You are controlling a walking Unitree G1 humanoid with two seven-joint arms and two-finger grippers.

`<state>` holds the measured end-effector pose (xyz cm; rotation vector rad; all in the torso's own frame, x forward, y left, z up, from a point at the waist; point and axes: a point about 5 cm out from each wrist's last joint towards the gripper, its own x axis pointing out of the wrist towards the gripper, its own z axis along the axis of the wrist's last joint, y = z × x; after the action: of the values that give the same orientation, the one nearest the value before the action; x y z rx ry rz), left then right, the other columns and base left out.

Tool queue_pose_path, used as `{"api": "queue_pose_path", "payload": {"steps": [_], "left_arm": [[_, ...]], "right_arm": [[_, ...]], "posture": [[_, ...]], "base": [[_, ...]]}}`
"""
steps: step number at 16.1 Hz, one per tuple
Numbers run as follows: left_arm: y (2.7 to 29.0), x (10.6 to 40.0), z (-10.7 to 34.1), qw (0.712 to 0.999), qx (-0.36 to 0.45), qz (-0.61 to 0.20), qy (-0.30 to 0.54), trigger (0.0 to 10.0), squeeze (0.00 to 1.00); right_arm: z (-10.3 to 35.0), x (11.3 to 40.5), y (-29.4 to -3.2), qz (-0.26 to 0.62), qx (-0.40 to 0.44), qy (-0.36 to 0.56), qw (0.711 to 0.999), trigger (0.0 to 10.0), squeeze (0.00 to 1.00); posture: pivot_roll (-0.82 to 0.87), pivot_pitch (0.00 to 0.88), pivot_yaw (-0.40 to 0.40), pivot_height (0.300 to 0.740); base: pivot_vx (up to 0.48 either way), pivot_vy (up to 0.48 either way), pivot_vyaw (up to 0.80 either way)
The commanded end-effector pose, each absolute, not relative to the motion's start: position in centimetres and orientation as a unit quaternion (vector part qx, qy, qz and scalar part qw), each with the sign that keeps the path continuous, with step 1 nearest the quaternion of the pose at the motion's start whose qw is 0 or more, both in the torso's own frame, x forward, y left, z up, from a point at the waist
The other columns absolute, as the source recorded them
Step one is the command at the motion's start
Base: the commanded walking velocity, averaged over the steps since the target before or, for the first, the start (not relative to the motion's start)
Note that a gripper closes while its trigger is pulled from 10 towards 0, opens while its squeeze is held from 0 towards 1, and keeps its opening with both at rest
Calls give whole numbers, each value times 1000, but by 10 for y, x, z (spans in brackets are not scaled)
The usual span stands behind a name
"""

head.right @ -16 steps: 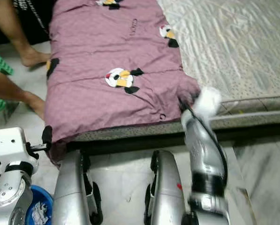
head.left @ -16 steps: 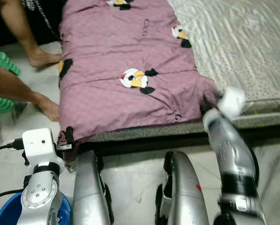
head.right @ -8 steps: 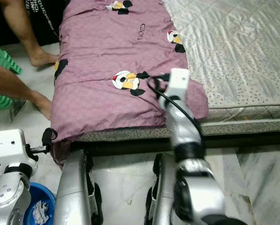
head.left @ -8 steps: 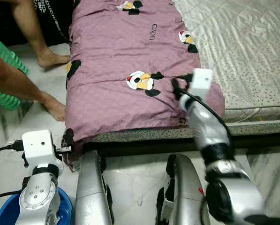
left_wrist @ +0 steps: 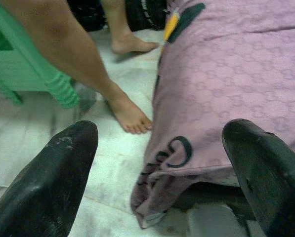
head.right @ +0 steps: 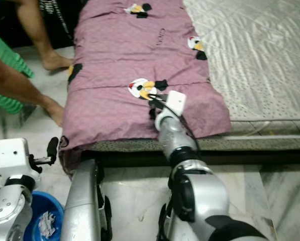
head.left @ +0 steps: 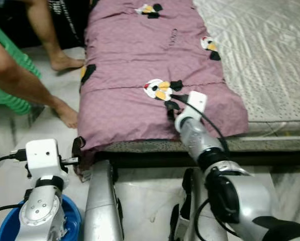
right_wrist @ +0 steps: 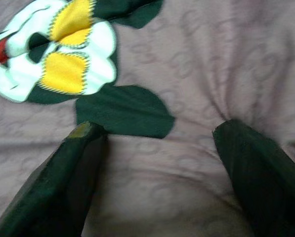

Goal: Clean up the room

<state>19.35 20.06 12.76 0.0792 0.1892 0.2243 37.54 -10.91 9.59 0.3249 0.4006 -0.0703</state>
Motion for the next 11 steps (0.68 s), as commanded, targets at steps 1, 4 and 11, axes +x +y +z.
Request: {"api": "queue_pose_path", "payload": {"steps": [1, 4, 11], "left_arm": [[203, 190, 127, 987, 45, 114, 101, 10000, 0], [198, 192, 125, 988, 41, 109, 102, 10000, 0], [196, 196, 124, 989, 38, 101, 101, 10000, 0]], "right_arm": [[82, 369, -129, -77, 155, 212, 962, 10000, 1000], [77, 363, -179, -175, 103, 206, 957, 10000, 1000], [66, 348, -207, -217, 95, 194, 952, 10000, 1000]], "posture": [[191, 150, 9, 543], [181, 137, 4, 543], [152, 131, 16, 543]], "base": [[0, 0, 0], [0, 0, 0], [0, 0, 0]]}}
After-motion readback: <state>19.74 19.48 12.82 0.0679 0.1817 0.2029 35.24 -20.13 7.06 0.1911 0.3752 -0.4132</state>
